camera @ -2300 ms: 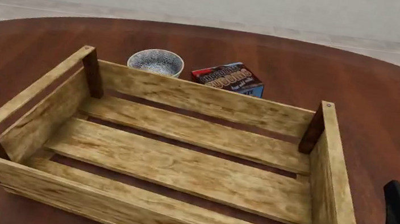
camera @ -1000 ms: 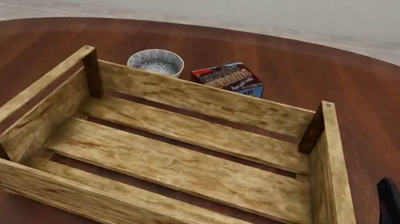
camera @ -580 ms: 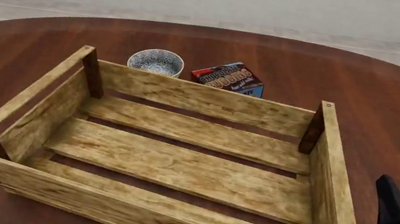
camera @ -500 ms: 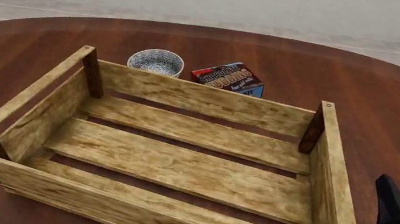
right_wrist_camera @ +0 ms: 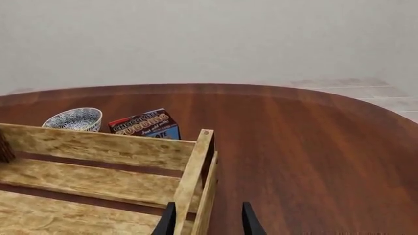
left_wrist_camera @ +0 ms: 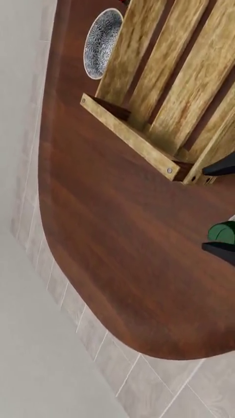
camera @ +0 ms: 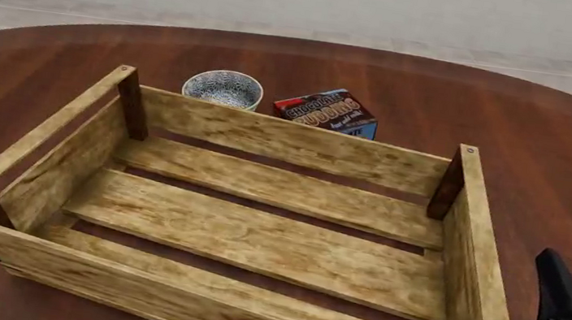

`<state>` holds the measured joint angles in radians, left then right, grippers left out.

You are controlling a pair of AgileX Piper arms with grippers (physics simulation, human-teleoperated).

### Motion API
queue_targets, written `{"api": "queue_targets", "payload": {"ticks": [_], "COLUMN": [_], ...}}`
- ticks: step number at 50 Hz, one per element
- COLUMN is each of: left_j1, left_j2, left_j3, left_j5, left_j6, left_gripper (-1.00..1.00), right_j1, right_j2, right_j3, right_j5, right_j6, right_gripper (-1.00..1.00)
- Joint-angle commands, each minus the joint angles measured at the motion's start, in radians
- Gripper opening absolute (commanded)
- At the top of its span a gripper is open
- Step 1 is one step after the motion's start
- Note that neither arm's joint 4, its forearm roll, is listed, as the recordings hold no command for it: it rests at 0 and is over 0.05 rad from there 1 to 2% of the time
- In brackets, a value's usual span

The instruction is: Pick up the salad dressing and put it in the tray.

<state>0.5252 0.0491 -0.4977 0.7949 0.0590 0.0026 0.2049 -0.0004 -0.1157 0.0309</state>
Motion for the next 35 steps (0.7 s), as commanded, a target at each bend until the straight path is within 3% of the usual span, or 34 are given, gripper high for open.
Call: {"api": "queue_targets", "payload": {"ticks": [1,35], "left_j1": [0.039,0.176], "left_j2": [-0.015,0.045], "left_j3": [0.044,0.125], "left_j5": [0.003,-0.143], "left_j6": [0.001,0.021], "left_gripper": [1.00,1.00], "right_j1": [0.000,-0.006], "right_j2": [0.010,0.027], "right_j3": [0.000,0.000], "right_j5": [-0.005,-0.012], "right_j6": [-0.005,-0.016], "right_gripper": [1.00,1.00]}}
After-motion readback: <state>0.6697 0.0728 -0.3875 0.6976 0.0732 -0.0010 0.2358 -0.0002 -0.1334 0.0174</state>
